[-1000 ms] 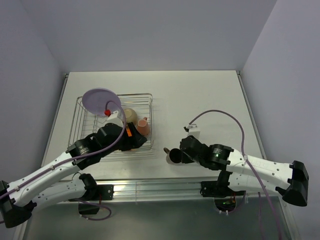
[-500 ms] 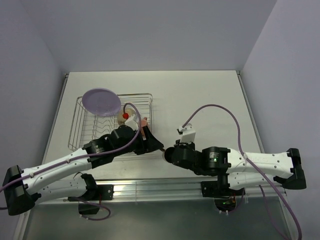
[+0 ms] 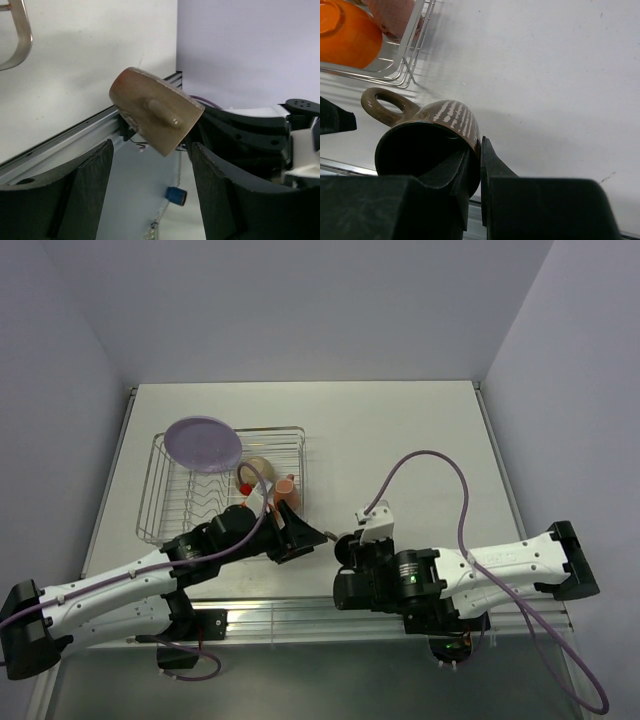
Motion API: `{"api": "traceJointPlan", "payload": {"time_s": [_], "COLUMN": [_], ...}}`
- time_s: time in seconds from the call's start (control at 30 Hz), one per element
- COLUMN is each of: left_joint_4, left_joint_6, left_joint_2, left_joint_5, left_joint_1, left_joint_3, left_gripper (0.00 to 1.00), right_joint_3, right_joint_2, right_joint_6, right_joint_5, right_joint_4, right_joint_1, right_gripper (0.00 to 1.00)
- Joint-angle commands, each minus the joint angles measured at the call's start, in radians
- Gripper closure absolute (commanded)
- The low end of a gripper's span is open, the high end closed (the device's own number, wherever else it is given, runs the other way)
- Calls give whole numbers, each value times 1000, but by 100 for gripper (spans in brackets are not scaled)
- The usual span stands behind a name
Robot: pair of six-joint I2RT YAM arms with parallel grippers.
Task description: Load the mixed dishes into the dish rack
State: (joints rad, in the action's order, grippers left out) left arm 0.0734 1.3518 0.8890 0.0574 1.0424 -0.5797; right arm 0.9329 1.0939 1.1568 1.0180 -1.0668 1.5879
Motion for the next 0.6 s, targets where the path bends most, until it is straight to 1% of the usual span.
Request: {"api": "traceJointPlan", "payload": {"time_s": [0.0,0.03,0.13,0.17,0.2,0.23,0.37,0.43,0.57], "left_joint_4": [-125,-132,-187,-219,-228,-233,-268,-296,-262], "left_joint_6": [134,151,225,234,242,248,273,291,291], "left_joint_2": [-25,-27,-18,-6,1,10,33,30,16], "left_joint_5": [24,22,45,53,67,73,90,90,70], "left_joint_1": [5,5,5,4,5,5,5,5,5], "left_joint_3": [24,27,49,55,60,60,75,81,61], "left_gripper": [30,30,30,30,30,30,32,35,39], "right_joint_3": [67,73,93,107,113,118,139,141,135], "right_joint_2": [33,55,93,103,110,119,132,139,141], "right_joint_6": [145,200,250,280,309,346,325,327,325], "right_joint_5": [188,198,235,249,257,264,274,277,286], "right_joint_4": [-122,-145,-199,-222,-270,-283,-280,-286,-288], "right_joint_1": [65,76,118,125,145,153,178,187,210], "right_gripper": [100,100,100,100,100,100,100,100,100]}}
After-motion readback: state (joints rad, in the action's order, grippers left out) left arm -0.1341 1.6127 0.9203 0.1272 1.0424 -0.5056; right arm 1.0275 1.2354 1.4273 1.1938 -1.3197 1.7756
